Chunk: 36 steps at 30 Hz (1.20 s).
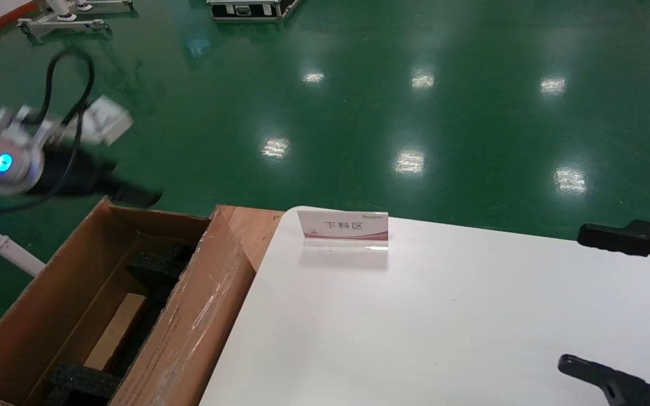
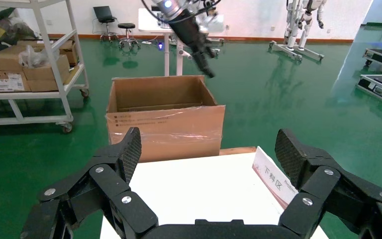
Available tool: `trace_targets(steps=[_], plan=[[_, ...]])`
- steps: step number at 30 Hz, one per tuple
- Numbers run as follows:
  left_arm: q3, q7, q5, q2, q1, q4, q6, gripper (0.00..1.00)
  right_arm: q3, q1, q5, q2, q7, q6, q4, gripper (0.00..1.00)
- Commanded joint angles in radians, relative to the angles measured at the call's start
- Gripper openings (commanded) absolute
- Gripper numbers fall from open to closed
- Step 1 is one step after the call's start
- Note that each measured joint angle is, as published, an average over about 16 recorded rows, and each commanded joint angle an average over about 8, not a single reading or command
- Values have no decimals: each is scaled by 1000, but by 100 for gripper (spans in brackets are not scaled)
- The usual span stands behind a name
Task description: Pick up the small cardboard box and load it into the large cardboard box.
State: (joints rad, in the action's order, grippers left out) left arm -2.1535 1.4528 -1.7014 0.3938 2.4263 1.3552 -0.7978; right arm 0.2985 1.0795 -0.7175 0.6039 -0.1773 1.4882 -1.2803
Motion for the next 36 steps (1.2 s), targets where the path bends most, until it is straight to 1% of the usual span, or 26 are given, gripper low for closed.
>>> trace_targets(steps=[1, 5, 8, 12, 15, 36], plan=[[21, -52, 31, 4, 0, 3, 60, 100, 0, 0, 0, 0, 0, 0, 0, 100], [37, -125, 75, 29, -18, 6, 114, 100, 0, 0, 0, 0, 0, 0, 0, 100], [53, -161, 102, 49, -34, 7, 128, 100, 0, 0, 0, 0, 0, 0, 0, 100], [119, -215, 148, 67, -81, 7, 116, 100, 0, 0, 0, 0, 0, 0, 1, 100], [198, -262, 185, 74, -138, 4, 79, 100, 0, 0, 0, 0, 1, 0, 1, 100], [837, -644, 484, 129, -600, -25, -217, 100, -2, 0, -1, 0, 0, 0, 1, 100]])
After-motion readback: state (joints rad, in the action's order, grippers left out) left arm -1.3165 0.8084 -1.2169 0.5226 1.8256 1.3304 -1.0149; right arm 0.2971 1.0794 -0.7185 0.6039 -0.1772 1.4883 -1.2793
